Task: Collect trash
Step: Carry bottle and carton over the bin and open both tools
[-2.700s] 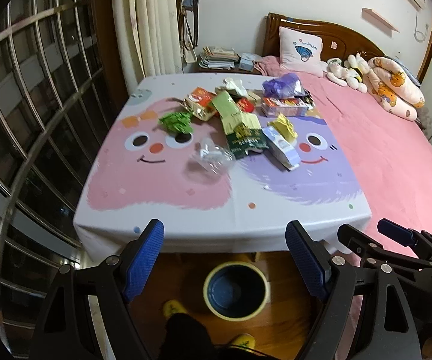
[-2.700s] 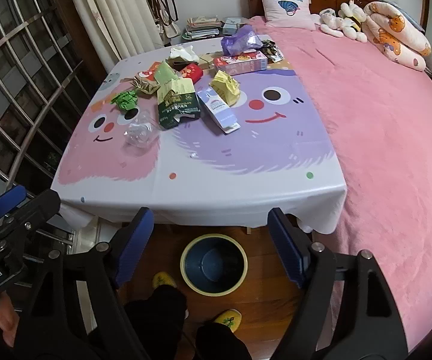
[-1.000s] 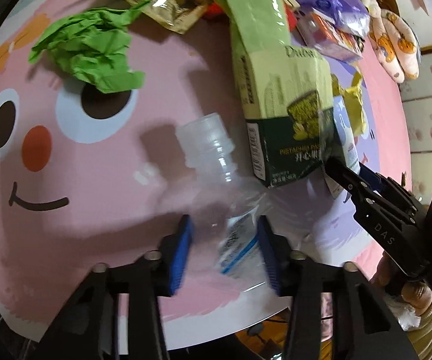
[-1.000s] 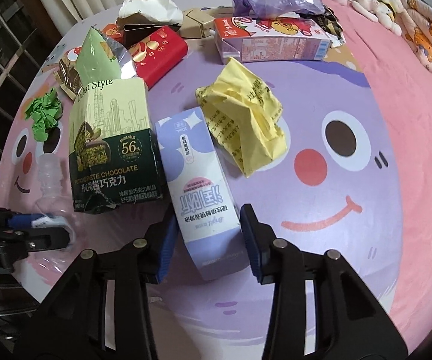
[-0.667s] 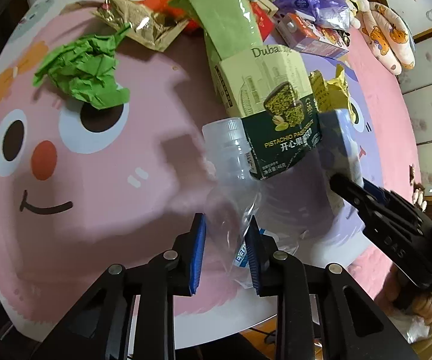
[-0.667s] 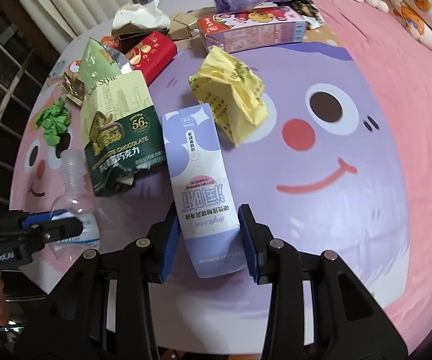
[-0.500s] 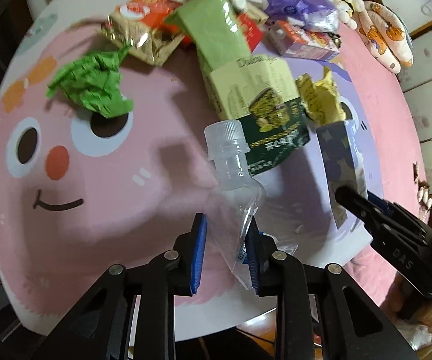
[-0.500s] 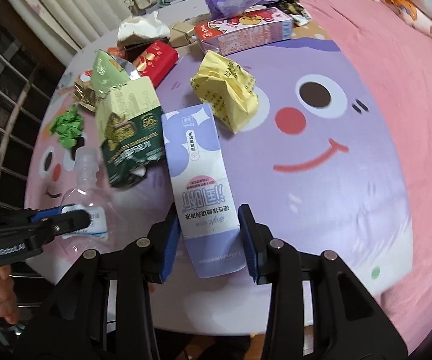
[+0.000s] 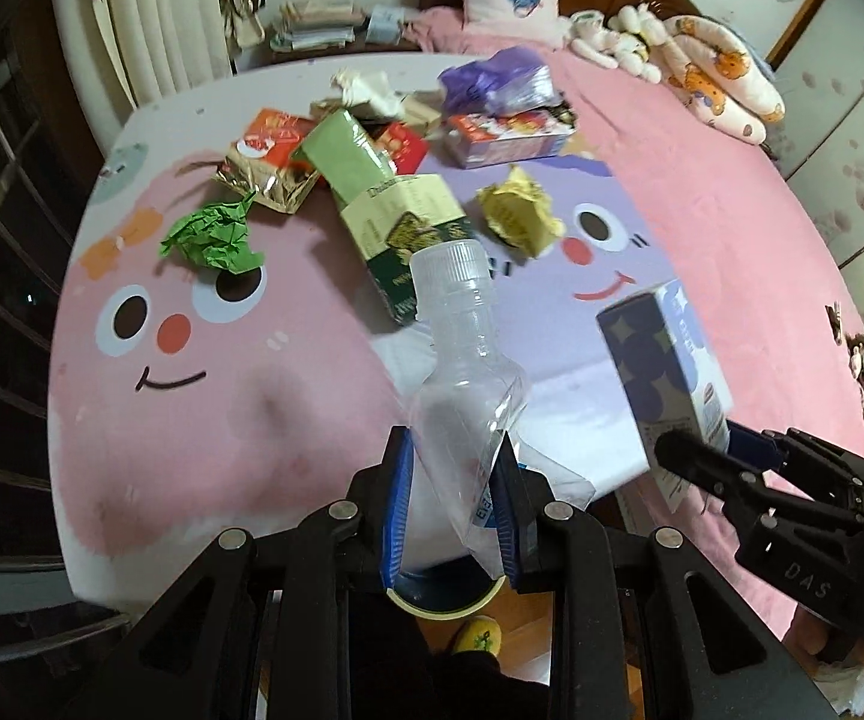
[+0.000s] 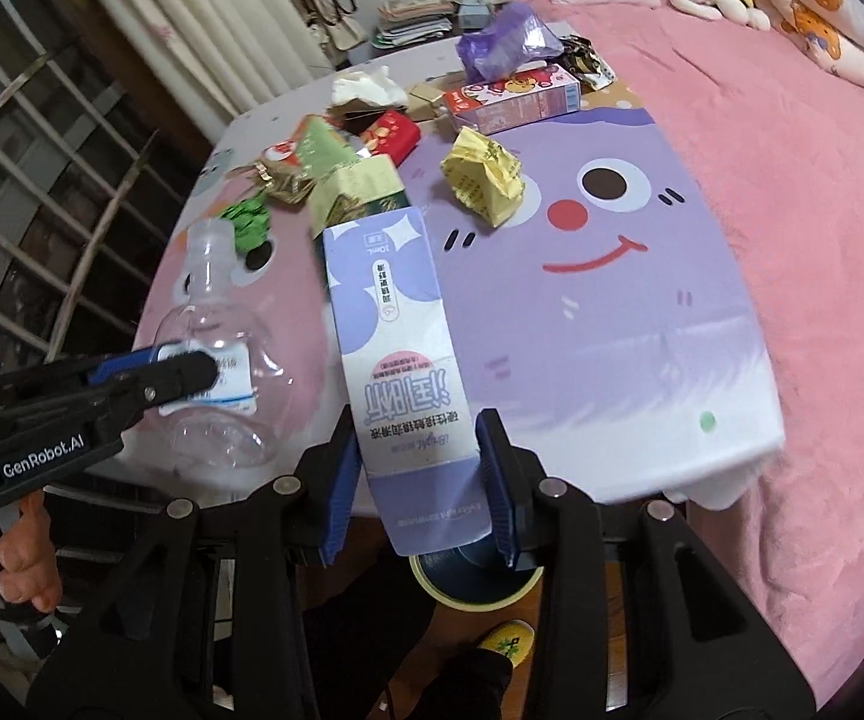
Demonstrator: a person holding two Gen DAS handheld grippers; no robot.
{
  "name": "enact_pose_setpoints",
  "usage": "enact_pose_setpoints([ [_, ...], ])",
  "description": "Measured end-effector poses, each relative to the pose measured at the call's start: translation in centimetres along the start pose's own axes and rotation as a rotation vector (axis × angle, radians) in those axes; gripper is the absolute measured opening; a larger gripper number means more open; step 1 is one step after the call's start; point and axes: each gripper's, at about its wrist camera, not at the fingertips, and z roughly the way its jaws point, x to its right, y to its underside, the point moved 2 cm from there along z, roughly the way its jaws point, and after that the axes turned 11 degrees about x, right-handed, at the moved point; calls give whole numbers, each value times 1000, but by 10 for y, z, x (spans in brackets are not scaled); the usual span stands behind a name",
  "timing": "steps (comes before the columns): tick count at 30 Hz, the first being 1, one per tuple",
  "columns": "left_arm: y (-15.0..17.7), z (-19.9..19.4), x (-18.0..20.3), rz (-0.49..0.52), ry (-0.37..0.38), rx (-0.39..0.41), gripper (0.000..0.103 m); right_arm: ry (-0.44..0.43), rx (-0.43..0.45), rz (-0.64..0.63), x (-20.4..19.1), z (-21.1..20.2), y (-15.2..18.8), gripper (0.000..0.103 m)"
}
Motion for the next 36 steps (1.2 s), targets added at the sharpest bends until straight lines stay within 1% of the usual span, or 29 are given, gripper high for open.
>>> enact_pose_setpoints([
  [4,33,-27,26,13,-22,45,24,-11,-16,-27,1,-23,32,34],
  [8,73,-36,43,21,-47,50,24,-21,-61,-48,4,-36,74,34],
  [12,111,-29,51,27,-45,-1,24,-19,-128,-22,14,-33,116,34],
  [18,161,-1,52,52,-46,-66,24,10,-203,39,28,-3,166,34],
  [20,181,16,51,65,-40,-93,24,24,-229,64,34,14,181,34],
  [23,206,45,46,81,-28,-124,24,66,-266,91,44,55,213,34],
  [26,233,82,36,96,-12,-141,24,95,-286,109,54,96,244,34],
  [28,251,114,28,108,-11,-156,24,114,-303,127,63,133,266,34],
  [29,265,135,22,110,-13,-170,24,121,-308,133,70,156,281,34],
  [31,283,164,14,113,-20,-185,24,141,-312,132,78,187,300,35],
  [32,294,182,9,111,-26,-193,24,153,-319,141,87,210,315,35],
  [36,327,239,-9,110,-34,-199,25,177,-321,165,112,271,351,35],
])
